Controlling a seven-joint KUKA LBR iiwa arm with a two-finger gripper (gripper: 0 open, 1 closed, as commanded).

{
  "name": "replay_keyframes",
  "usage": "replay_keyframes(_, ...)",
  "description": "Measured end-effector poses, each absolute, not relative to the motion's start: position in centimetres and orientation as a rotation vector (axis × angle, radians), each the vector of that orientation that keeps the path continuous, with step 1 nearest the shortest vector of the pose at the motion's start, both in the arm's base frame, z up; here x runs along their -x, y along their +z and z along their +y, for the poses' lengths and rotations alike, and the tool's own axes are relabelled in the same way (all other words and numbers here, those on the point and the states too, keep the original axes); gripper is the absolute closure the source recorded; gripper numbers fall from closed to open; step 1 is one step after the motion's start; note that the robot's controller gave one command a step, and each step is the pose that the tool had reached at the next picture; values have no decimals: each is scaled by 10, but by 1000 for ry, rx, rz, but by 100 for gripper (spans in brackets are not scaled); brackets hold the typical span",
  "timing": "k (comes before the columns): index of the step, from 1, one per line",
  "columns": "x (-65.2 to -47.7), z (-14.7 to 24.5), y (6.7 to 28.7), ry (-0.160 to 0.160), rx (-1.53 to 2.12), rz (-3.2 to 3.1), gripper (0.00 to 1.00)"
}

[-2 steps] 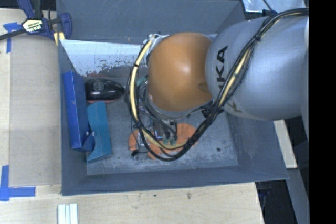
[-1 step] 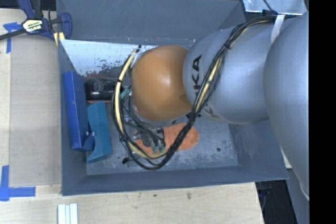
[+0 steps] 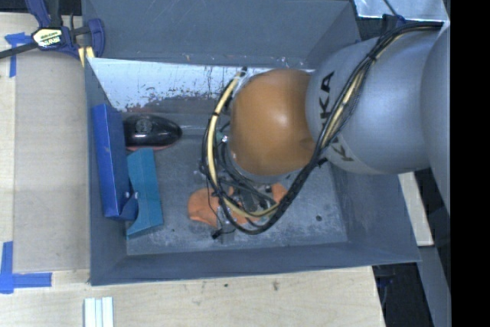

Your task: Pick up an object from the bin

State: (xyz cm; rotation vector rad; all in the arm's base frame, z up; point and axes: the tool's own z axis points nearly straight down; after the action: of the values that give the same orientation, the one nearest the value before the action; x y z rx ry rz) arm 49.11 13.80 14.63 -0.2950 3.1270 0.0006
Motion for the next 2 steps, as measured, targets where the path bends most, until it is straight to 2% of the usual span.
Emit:
replay_keyframes(1, -501, 170, 145, -1, 731, 3052, 0)
replay_keyframes(2, -500, 134, 115, 2, 867, 3017, 0)
